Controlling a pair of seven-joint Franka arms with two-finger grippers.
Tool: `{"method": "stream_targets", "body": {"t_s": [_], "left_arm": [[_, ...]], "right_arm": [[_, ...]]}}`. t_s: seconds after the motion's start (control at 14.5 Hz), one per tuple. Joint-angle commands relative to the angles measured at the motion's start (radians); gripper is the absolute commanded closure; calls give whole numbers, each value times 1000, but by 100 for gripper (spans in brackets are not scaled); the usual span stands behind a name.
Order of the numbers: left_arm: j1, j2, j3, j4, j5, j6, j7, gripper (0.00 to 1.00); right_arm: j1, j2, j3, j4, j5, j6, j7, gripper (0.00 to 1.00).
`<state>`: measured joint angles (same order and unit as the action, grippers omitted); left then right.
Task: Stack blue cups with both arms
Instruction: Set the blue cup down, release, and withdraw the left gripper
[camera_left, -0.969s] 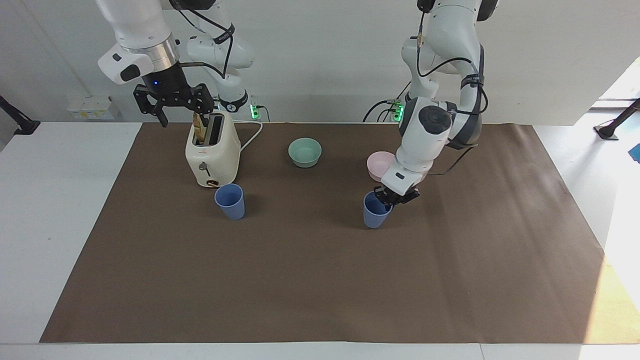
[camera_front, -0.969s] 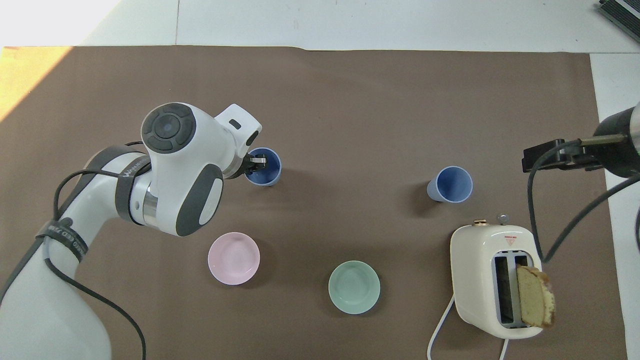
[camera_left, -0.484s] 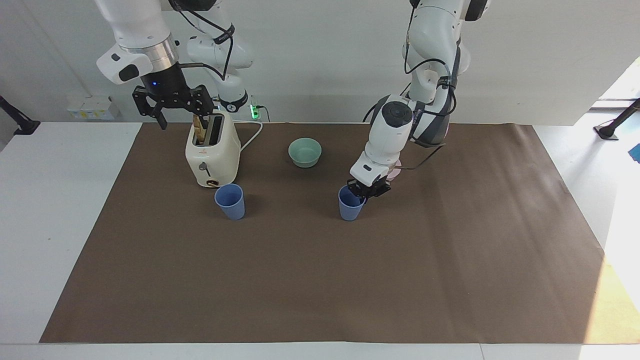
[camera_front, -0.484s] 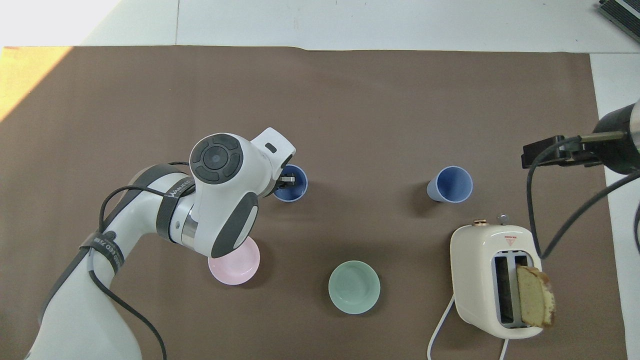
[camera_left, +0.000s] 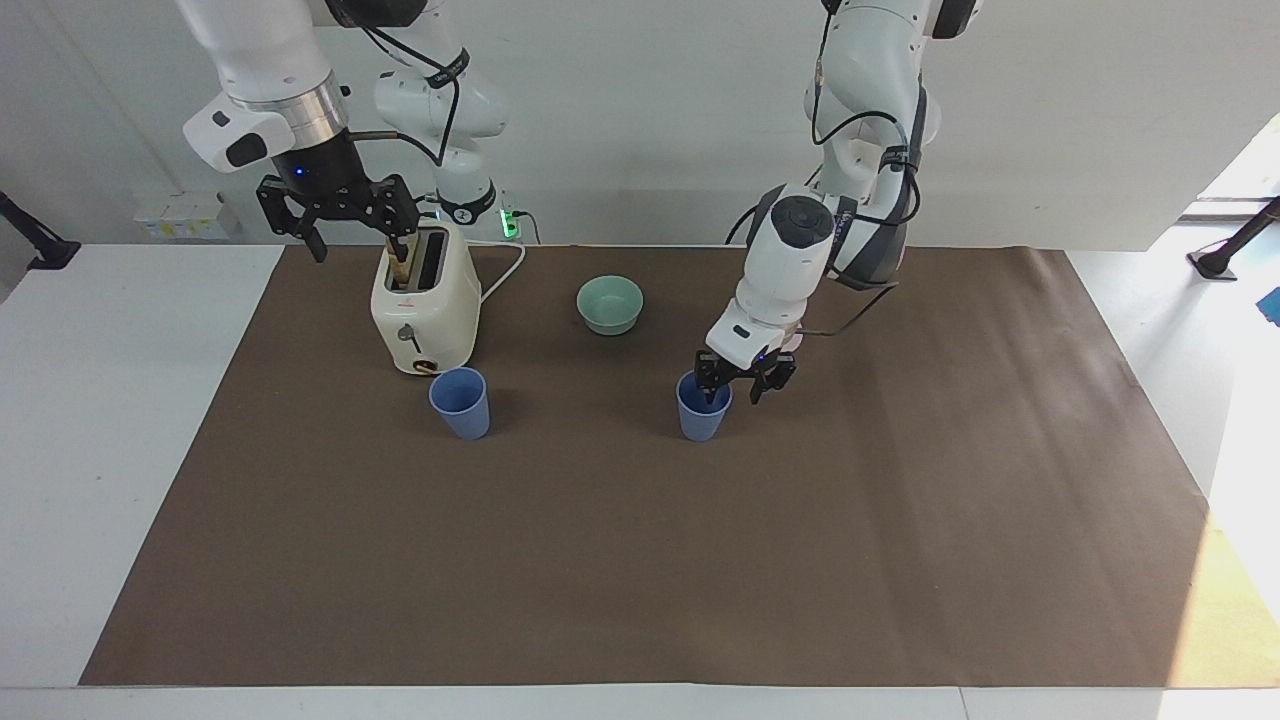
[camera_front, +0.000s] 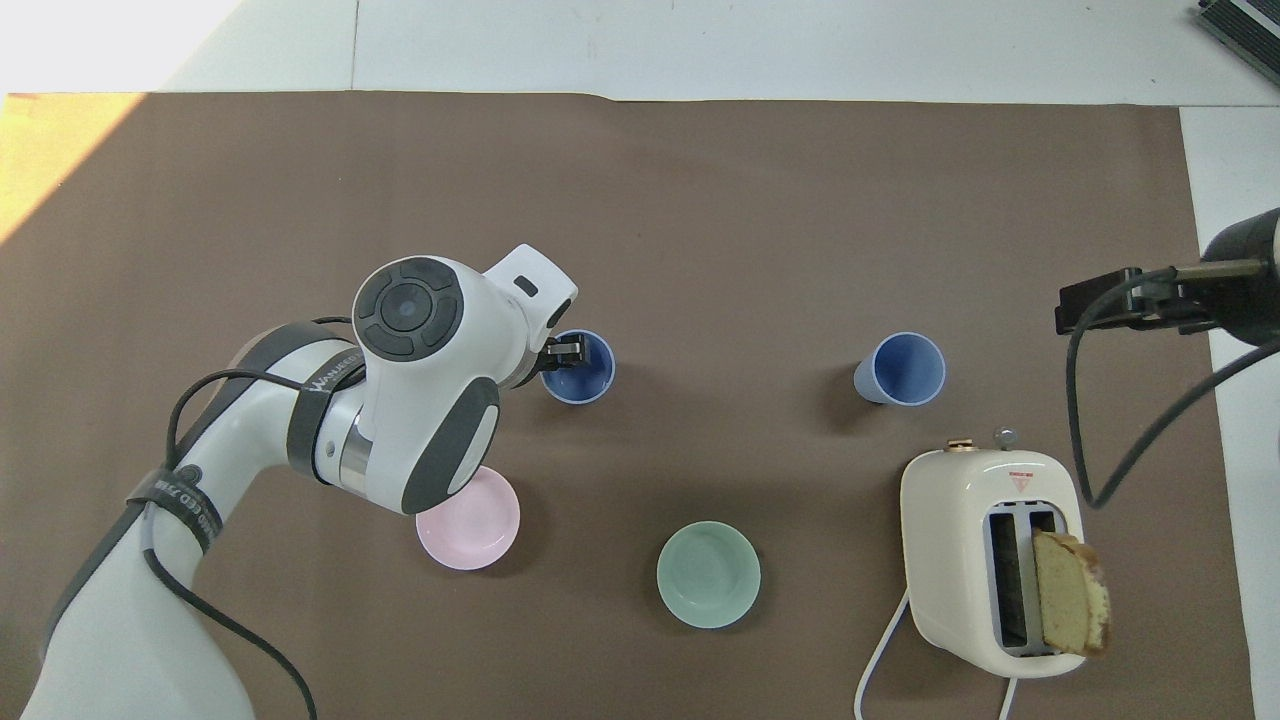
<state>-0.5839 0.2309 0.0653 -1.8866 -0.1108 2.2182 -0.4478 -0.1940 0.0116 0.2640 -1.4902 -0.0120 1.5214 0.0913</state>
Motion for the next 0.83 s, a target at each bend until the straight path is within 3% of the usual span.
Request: {"method": "stream_targets", "body": {"t_s": [0.0, 0.35, 0.76], "left_arm": [[68, -100, 5, -11, 11, -87, 107, 0], [229, -214, 5, 6, 43, -233, 348, 0], [423, -225, 5, 159, 60, -399, 544, 0]], "right_arm": [[-22, -35, 6, -50, 21, 26, 7, 0], [-32, -41, 4, -142, 23, 95, 7, 0], [-21, -7, 4, -395, 21, 357, 18, 0]]}}
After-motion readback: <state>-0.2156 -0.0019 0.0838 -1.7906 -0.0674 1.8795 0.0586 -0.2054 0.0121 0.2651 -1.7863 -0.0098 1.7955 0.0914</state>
